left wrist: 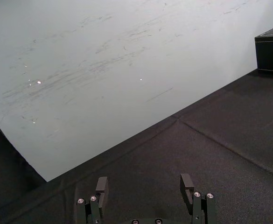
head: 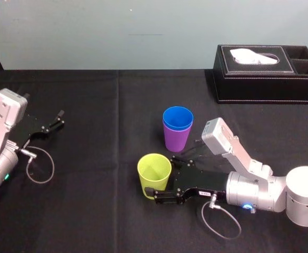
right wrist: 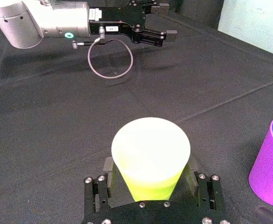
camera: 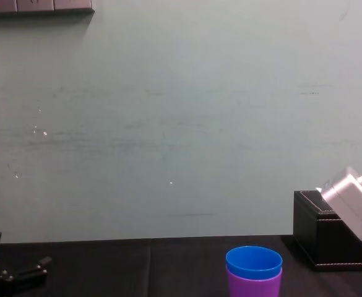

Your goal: Stack the three plastic cups sequentially using one hand.

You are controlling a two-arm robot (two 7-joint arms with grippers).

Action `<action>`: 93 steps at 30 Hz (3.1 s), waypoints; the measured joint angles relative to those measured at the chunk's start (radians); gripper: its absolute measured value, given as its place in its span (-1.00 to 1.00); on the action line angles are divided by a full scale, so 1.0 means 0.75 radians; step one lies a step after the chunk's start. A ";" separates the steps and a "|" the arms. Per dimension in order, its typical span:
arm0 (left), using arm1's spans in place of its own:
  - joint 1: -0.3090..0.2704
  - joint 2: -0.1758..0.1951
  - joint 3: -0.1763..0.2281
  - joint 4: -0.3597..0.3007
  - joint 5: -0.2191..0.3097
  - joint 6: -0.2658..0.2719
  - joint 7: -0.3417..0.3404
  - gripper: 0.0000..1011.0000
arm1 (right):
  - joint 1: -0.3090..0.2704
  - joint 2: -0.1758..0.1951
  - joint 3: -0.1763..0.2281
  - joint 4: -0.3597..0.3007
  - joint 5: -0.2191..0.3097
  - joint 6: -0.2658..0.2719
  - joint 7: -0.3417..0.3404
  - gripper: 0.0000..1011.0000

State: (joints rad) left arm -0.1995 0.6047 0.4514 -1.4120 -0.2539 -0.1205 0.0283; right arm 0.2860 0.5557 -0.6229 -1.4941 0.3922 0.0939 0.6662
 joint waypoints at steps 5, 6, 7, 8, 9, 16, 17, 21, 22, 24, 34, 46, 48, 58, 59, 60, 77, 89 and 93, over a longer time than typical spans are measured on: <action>0.000 0.000 0.000 0.000 0.000 0.000 0.000 1.00 | -0.001 0.002 0.001 -0.002 0.000 0.000 0.000 0.61; 0.000 0.000 0.000 0.000 0.000 0.000 0.000 1.00 | -0.001 0.002 0.001 -0.002 0.000 0.000 0.000 0.57; 0.000 0.000 0.000 0.000 0.000 0.000 0.000 1.00 | -0.001 0.002 0.001 -0.002 0.000 0.000 0.000 0.55; 0.000 0.000 0.000 0.000 0.000 0.000 0.000 1.00 | -0.001 0.002 0.001 -0.002 0.000 0.000 0.000 0.48; 0.000 0.000 0.000 0.000 0.000 0.000 0.000 1.00 | -0.001 0.002 0.001 -0.003 0.000 0.000 0.000 0.48; 0.000 0.000 0.000 0.000 0.000 0.000 0.000 1.00 | -0.002 0.003 0.002 -0.004 0.000 0.000 0.000 0.43; 0.000 0.000 0.000 0.000 0.000 0.000 0.000 1.00 | -0.002 0.003 0.002 -0.004 0.000 0.000 0.000 0.43; 0.000 0.000 0.000 0.000 0.000 0.000 0.000 1.00 | -0.002 0.003 0.002 -0.004 0.000 0.000 0.000 0.43; 0.000 0.000 0.000 0.000 0.000 0.000 0.000 1.00 | -0.002 0.003 0.002 -0.005 0.000 0.000 0.000 0.43; 0.000 0.000 0.000 0.000 0.000 0.000 0.000 1.00 | -0.002 0.003 0.002 -0.005 0.000 0.000 0.000 0.43; 0.000 0.000 0.000 0.000 0.000 0.000 0.000 1.00 | -0.002 0.004 0.002 -0.005 0.000 0.000 0.000 0.43; 0.000 0.000 0.000 0.000 0.000 0.000 0.000 1.00 | -0.042 0.065 0.044 -0.139 0.030 0.039 -0.028 0.43; 0.000 0.000 0.000 0.000 0.000 0.000 0.000 1.00 | -0.048 0.077 0.052 -0.167 0.037 0.053 -0.036 0.43; 0.000 0.000 0.000 0.000 0.000 0.000 0.000 1.00 | -0.077 0.156 0.138 -0.330 0.120 0.162 -0.094 0.43; 0.000 0.000 0.000 0.000 0.000 0.000 0.000 1.00 | -0.079 0.165 0.152 -0.346 0.139 0.175 -0.103 0.43; 0.000 0.000 0.000 0.000 0.000 0.000 0.000 1.00 | -0.080 0.169 0.160 -0.353 0.148 0.181 -0.108 0.43; 0.000 0.000 0.000 0.000 0.000 0.000 0.000 1.00 | -0.005 0.200 0.230 -0.360 0.249 0.235 -0.168 0.43; 0.000 0.000 0.000 0.000 0.000 0.000 0.000 1.00 | 0.118 0.139 0.175 -0.213 0.222 0.235 -0.179 0.43; 0.000 0.000 0.000 0.000 0.000 0.000 0.000 1.00 | 0.146 0.119 0.161 -0.171 0.210 0.235 -0.179 0.43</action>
State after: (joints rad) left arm -0.1996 0.6047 0.4514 -1.4119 -0.2539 -0.1206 0.0283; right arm 0.3957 0.6448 -0.5021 -1.6222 0.5494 0.2700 0.5320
